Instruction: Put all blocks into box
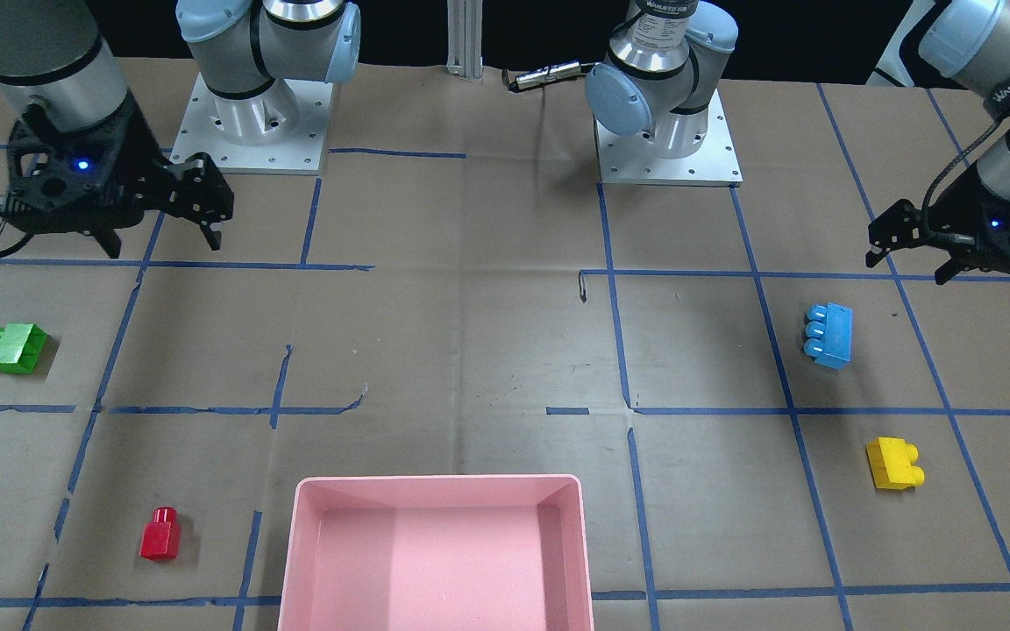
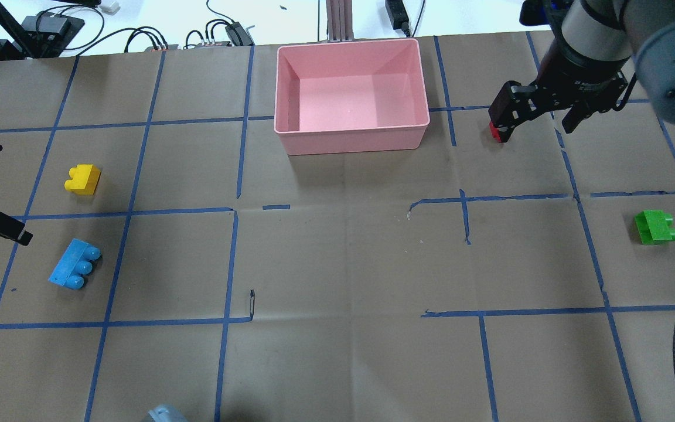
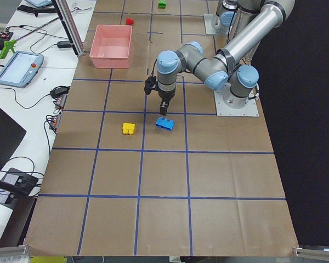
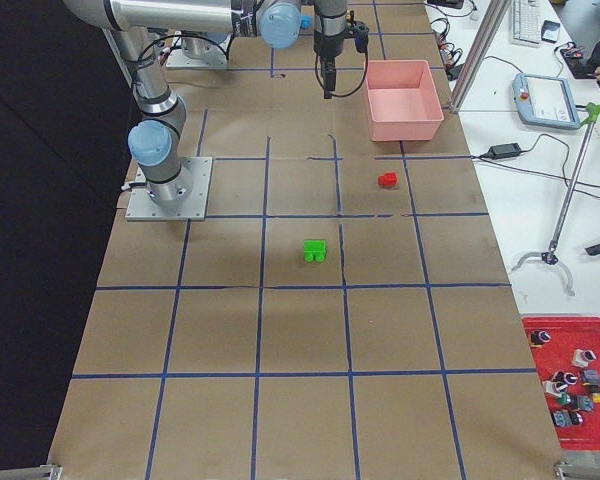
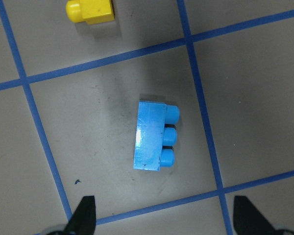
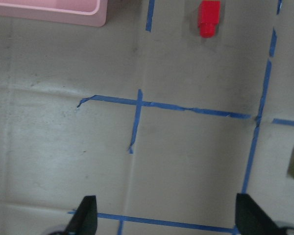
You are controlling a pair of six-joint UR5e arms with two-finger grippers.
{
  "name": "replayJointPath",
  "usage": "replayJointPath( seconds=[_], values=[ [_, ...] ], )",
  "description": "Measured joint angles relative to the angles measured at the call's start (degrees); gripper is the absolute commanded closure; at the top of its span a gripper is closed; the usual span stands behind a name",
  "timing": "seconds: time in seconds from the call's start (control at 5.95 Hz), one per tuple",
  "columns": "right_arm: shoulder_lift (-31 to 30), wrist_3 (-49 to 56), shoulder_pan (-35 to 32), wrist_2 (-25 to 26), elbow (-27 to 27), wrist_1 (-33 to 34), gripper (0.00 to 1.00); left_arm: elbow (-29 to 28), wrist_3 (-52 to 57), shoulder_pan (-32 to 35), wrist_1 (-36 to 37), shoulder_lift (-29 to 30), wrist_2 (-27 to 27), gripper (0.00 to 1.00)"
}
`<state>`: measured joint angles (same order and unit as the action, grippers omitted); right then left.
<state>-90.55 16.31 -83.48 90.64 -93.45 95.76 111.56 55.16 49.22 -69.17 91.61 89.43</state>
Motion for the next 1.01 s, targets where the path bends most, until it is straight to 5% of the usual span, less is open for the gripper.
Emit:
replayJointPath(
  seconds=[0.34, 0.67, 1.01],
  values=[
    [-0.1, 17.1, 13.2, 0.2, -1.7, 0.9, 0.01, 0.3, -0.1, 0.8, 4.2, 6.2, -1.1, 0.01],
    [1.5, 27.3, 23.5, -0.3, -8.4, 12.1, 0.0, 1.6, -0.3, 1.6, 8.4, 10.2, -3.4, 0.01],
    [6.0, 30.1, 26.9, -0.4, -14.0, 22.8, 0.0, 5.6, -0.4, 2.0, 16.4, 13.6, -4.4, 0.01]
  ],
)
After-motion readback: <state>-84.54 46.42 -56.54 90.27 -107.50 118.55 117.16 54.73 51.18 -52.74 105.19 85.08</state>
